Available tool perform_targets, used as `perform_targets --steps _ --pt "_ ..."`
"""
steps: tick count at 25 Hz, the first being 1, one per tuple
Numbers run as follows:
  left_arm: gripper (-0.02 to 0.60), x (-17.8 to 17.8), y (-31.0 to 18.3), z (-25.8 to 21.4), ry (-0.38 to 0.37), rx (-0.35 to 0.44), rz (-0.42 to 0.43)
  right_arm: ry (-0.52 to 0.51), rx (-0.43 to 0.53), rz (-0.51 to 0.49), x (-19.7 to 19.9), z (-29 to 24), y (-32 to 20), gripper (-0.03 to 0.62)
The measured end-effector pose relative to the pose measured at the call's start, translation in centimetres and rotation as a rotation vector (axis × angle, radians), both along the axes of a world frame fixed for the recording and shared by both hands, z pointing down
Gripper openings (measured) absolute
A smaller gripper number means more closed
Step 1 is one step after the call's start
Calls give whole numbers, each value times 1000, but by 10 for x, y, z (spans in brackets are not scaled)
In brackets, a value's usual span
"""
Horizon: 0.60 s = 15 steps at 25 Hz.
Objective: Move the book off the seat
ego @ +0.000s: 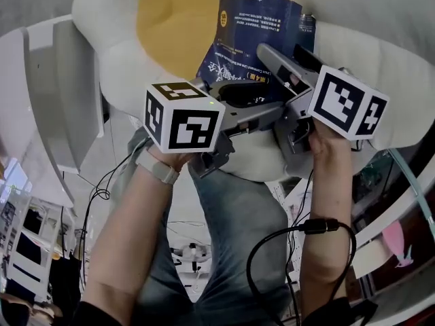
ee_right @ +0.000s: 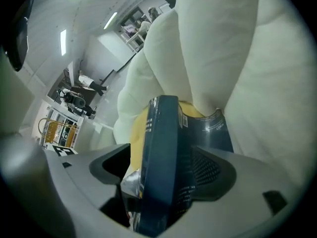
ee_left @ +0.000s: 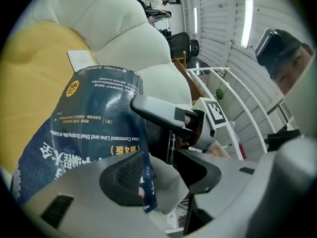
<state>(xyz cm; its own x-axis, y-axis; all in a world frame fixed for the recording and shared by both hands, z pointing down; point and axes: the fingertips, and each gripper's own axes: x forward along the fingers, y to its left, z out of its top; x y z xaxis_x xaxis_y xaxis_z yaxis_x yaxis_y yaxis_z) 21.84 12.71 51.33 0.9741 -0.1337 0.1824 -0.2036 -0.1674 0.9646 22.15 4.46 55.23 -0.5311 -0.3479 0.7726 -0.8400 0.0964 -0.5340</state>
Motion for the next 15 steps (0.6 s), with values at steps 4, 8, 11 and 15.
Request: perform_targets --steps 4,8,11,15 --pt "195 -3 -1 2 2 5 9 5 -68 -5 -4 26 0 359" --pt "196 0 1 3 -2 14 9 -55 -116 9 -7 42 3 357" --pt "196 1 2 3 -10 19 7 -106 -122 9 -10 45 3 348" --pt "197 -2 3 0 -3 15 13 -123 -113 31 -15 40 2 247"
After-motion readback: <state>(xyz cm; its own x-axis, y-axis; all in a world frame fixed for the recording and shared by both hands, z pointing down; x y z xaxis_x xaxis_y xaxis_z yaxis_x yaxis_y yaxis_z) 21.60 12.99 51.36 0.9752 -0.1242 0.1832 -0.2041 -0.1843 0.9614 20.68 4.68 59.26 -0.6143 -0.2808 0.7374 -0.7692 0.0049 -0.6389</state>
